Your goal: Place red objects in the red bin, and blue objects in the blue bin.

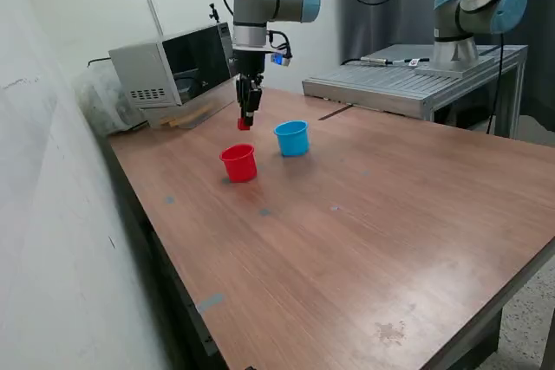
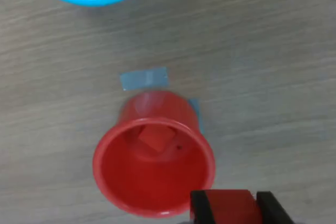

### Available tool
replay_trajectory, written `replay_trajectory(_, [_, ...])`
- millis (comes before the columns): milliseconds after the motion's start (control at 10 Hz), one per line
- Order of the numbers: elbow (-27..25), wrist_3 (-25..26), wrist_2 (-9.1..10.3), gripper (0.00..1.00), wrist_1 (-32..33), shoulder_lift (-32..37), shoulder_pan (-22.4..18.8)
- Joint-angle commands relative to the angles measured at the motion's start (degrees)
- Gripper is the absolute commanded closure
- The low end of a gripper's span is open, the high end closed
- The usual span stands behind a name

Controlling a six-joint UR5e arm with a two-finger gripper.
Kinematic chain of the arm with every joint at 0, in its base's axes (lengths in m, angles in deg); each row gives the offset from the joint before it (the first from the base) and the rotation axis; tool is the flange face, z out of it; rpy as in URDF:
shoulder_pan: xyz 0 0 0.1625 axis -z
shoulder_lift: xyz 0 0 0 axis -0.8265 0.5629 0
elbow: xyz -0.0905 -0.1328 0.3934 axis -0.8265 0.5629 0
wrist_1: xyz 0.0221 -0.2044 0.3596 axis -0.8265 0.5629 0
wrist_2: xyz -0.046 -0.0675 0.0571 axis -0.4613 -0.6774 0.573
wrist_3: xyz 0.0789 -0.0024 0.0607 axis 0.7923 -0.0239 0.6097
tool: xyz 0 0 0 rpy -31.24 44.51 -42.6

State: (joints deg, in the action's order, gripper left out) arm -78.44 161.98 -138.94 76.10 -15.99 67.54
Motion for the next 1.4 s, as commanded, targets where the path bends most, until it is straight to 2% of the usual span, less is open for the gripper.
replay_trajectory(0, [1.60, 0.07, -0.09, 1.00, 0.68, -2.57, 0.07])
replay_trajectory(300, [3.27, 0.07, -0.09, 1.00, 0.95, -4.16, 0.33])
replay_trajectory(800, [3.10, 0.07, -0.35, 1.00, 2.35, -4.34, 0.86])
replay_trajectory(1000, [2.92, 0.07, -1.57, 1.00, 2.35, -4.34, 1.38])
replay_trajectory(1200, [2.75, 0.07, -1.58, 1.00, 2.35, -4.34, 2.17])
replay_trajectory(1300, [2.66, 0.07, -1.58, 0.00, 2.35, -4.25, 2.18])
